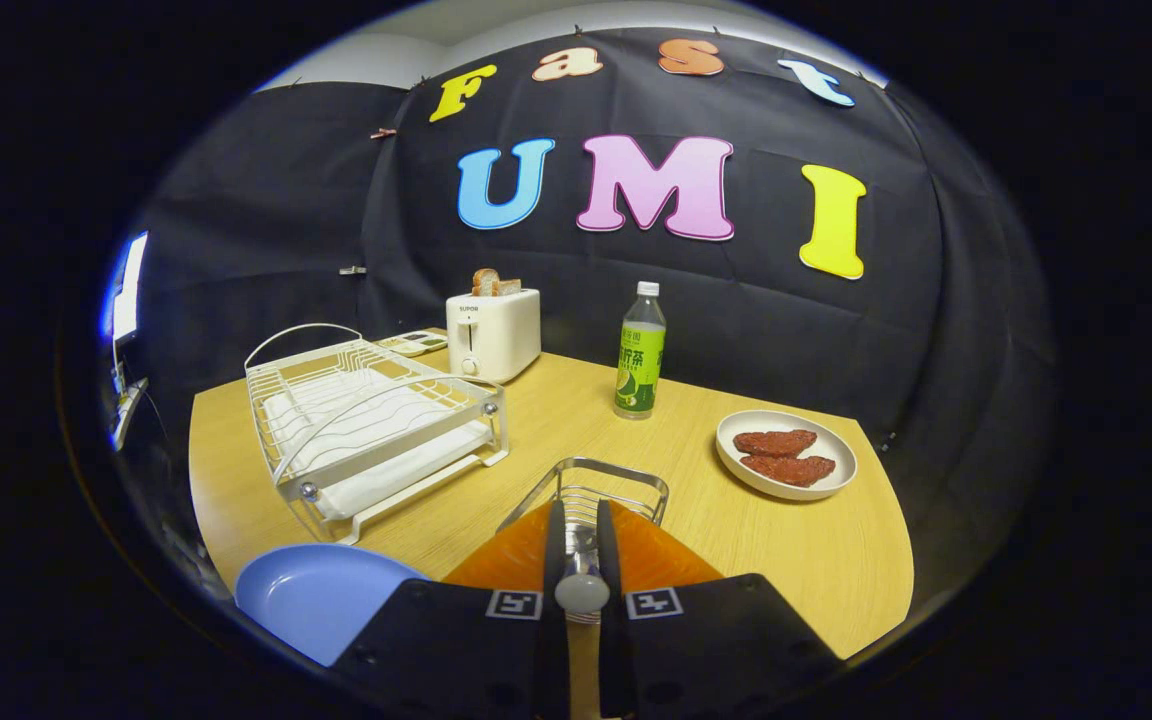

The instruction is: Take the plate from the dish rack, then take the spoon from the basket and place it into the plate.

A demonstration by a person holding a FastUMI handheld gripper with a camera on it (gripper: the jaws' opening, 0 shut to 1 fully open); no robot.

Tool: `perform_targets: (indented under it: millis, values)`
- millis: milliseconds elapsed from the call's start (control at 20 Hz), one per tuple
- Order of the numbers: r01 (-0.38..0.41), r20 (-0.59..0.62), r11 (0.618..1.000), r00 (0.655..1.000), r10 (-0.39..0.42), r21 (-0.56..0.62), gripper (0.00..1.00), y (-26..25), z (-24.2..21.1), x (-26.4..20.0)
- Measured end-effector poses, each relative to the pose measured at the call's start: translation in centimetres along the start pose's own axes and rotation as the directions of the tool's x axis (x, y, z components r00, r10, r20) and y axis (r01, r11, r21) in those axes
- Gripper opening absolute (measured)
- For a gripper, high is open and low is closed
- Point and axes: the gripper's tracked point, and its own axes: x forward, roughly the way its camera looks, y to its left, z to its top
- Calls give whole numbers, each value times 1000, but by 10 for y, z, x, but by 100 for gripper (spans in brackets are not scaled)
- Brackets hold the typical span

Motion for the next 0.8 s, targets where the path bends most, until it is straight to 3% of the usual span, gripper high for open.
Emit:
perform_targets:
  millis: [500,650,800]
  values:
    - [3,43,1000,999,-4,20,15,-3,90,-52]
    - [-14,68,999,998,10,50,15,21,115,-84]
    - [-27,34,999,999,25,46,15,57,110,-105]
